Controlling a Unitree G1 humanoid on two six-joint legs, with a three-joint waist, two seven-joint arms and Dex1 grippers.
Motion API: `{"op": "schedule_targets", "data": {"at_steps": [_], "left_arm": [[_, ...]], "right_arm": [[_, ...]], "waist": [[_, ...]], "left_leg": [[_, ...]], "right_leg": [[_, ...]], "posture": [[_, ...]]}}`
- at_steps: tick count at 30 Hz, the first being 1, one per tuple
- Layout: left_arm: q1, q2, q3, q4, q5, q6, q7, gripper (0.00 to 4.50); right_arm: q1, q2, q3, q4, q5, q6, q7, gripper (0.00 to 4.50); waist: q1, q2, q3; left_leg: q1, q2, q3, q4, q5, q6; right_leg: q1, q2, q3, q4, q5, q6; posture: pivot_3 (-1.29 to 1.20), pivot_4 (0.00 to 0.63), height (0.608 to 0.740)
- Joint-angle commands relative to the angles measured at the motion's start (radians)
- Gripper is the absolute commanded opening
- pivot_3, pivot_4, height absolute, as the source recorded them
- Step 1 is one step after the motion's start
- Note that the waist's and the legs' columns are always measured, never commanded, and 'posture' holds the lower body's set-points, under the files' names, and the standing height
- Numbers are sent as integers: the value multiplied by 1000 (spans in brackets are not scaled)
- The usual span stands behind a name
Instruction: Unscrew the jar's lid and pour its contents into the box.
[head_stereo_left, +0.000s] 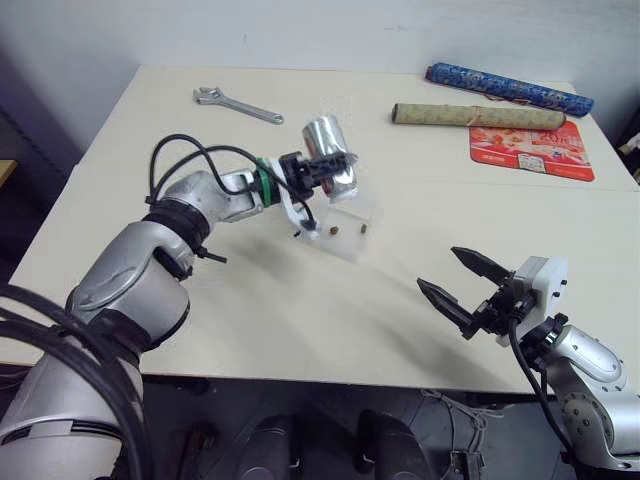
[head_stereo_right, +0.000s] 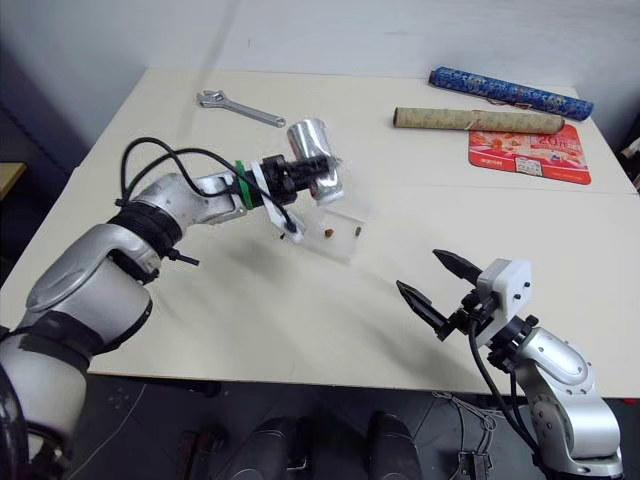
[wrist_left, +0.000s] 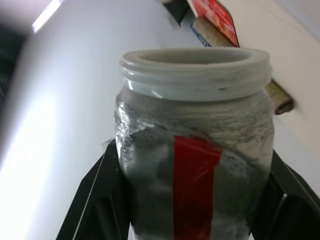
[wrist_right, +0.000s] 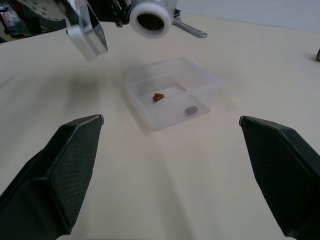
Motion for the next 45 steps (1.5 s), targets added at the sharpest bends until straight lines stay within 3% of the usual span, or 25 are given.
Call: {"op": "schedule_targets", "data": {"at_steps": [1,3,6,11,15,21,30,34,37,45], "left_arm": [[130,-39,379,18,-694,-82,-712,2350],[205,-38,562,-45,-966,100,-1028,2350],[319,2,712,-188,-1162,336,-1243,2350],[601,81,964,-460,-1405,681,-1277,2350],[855,62,1182,-668,-1547,718,-1218,2350],[1045,11,1241,-724,-1491,642,-1147,2350],[1118,-29,1238,-693,-1449,590,-1127,2350],[1161,-35,1266,-726,-1495,603,-1157,3715],[1210,-21,1282,-771,-1507,627,-1163,4442],[1433,1,1348,-926,-1534,729,-1176,4490]], "right_arm": [[-17,-6,5,2,-3,-66,67,4468],[-28,-6,10,25,-12,-122,125,4468],[-50,19,9,50,9,-206,197,4468],[-82,33,37,73,24,-300,307,4468],[-108,55,70,79,36,-326,337,4468],[-135,94,114,124,19,-401,392,4468],[-119,80,106,217,6,-466,452,4468],[-98,67,84,219,10,-471,448,4500],[-51,41,52,206,26,-452,438,4500],[145,-5,-86,181,24,-446,380,4500]], "waist": [[-2,1,-1],[-8,1,-1],[-24,1,0],[-35,1,0],[-37,0,-1],[-9,-3,-2],[-4,-5,-4],[-10,-5,-5],[-18,-6,-5],[-22,-6,-5]], "left_leg": [[1,0,1,1,0,0],[0,1,0,7,0,0],[0,1,0,11,0,0],[4,0,2,11,0,0],[5,0,0,11,0,0],[9,0,-2,11,-2,0],[15,0,5,9,-10,-6],[16,1,7,9,-12,-6],[15,2,7,9,-13,-5],[17,4,9,8,-16,-7]], "right_leg": [[0,0,0,2,0,0],[0,0,0,6,0,-1],[0,1,0,9,0,-1],[1,1,4,15,0,-1],[1,1,6,17,0,-1],[6,-1,6,15,0,-1],[7,0,10,16,0,-1],[6,0,12,15,0,-1],[6,0,12,15,0,-2],[6,-5,16,9,-1,-2]], "posture": [[0,150,740],[0,150,740],[0,150,740],[0,150,740],[0,150,740],[0,150,740],[0,150,740],[0,150,740],[0,150,740],[0,150,740]]}}
